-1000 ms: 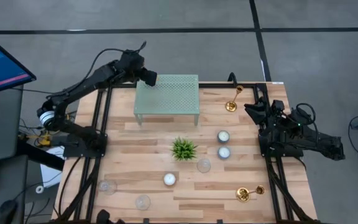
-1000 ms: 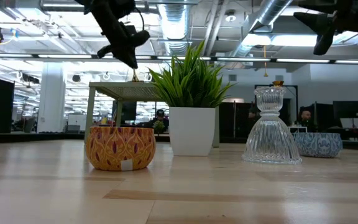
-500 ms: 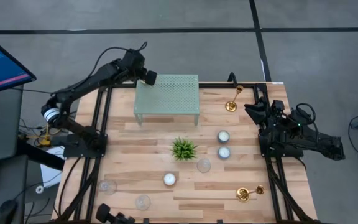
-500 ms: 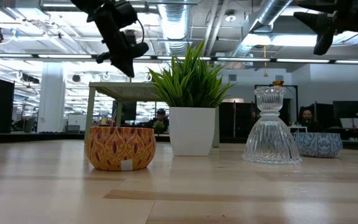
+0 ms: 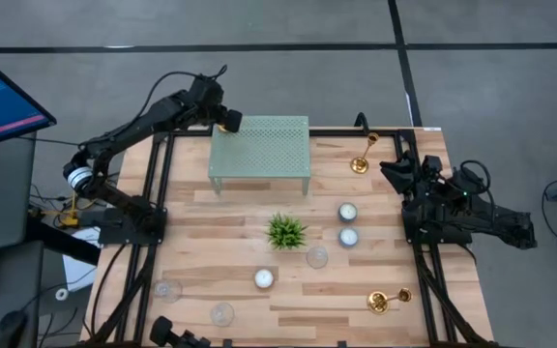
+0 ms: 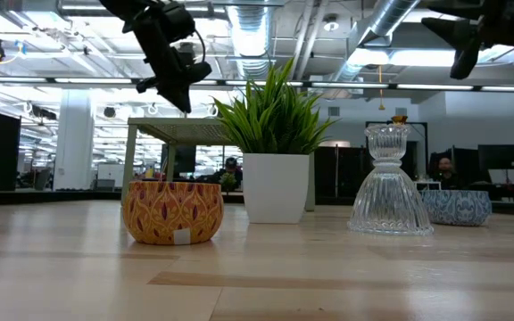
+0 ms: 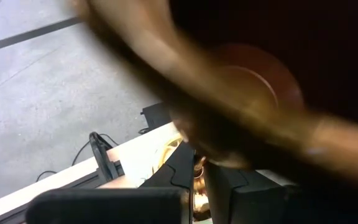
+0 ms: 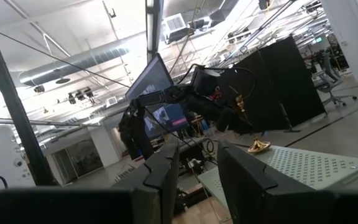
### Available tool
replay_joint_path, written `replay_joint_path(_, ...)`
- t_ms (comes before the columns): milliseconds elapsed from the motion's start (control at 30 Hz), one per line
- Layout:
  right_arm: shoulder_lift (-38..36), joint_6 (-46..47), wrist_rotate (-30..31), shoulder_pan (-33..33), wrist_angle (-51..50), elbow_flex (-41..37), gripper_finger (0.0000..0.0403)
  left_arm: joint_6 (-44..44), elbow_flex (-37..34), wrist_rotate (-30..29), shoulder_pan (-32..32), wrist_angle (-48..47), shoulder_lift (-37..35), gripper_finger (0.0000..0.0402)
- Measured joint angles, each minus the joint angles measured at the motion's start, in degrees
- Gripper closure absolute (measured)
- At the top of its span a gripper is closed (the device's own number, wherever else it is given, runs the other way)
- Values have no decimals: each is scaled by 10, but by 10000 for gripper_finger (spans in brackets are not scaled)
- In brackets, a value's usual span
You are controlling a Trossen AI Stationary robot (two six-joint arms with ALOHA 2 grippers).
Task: Pick & Place candle stick holders
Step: Put the middle left gold candle holder on the shelf
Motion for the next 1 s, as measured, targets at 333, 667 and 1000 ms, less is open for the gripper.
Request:
replay_joint_path(333, 0, 0, 0, 0, -7, 0, 300, -1, 0, 6, -5, 0, 0, 385)
replay_joint_path(667, 0, 0, 0, 0, -5, 0, 300, 0, 0, -5, -10, -1, 4, 385)
replay_joint_path(1000, 0, 1, 0, 0, -4, 0, 300, 0, 0, -5, -10, -14, 4, 385)
